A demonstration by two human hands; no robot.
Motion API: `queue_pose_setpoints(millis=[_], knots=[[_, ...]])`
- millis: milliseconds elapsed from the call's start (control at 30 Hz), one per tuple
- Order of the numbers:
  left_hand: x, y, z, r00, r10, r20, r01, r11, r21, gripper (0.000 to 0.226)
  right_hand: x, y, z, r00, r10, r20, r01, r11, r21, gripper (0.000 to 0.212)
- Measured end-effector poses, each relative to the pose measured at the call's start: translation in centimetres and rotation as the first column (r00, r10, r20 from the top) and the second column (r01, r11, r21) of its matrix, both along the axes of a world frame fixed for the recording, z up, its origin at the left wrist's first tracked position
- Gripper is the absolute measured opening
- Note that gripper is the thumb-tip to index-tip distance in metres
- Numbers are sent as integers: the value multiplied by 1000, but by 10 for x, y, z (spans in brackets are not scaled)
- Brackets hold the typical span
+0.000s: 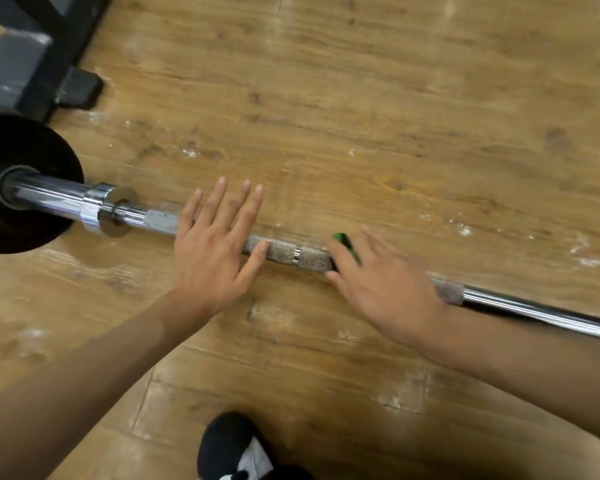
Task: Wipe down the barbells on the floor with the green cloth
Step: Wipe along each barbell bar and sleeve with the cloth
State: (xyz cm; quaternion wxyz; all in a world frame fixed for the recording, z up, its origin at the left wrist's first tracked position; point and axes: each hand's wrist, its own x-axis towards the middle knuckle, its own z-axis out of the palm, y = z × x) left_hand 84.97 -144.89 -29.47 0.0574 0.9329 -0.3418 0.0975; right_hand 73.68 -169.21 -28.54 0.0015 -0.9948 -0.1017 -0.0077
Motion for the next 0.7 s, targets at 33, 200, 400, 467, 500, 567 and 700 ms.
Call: queue_pose_setpoints(millis=[33, 200, 400, 467, 500, 567, 700], knots=[[-3, 4, 2, 1000, -10, -22, 11, 1000, 29, 68, 12, 24, -4, 999, 25, 36, -25, 1000, 12, 51], [-21, 20, 5, 996, -17, -92, 24, 996, 81, 67, -12, 4, 13, 979, 203, -23, -203, 979, 19, 51], [-46, 31, -1, 999, -18, -41, 18, 1000, -1, 67, -77, -52, 16, 933, 354, -67, -355, 935, -13, 71], [-49, 34, 0, 998, -32, -46, 33, 999, 12, 67, -60, -10, 9, 924, 374, -79, -375, 927, -10, 66], [-51, 36, 1, 998, -34, -56, 35, 999, 31, 67, -48, 14, 4, 924, 378, -61, -379, 925, -8, 64], [-53, 41, 4, 996, -33, -84, 40, 995, 87, 67, -31, 48, 1, 931, 363, -41, -363, 932, 21, 63], [-56, 43, 7, 992, -24, -127, 40, 991, 125, 67, -48, 9, 8, 895, 435, -100, -430, 900, 68, 64]])
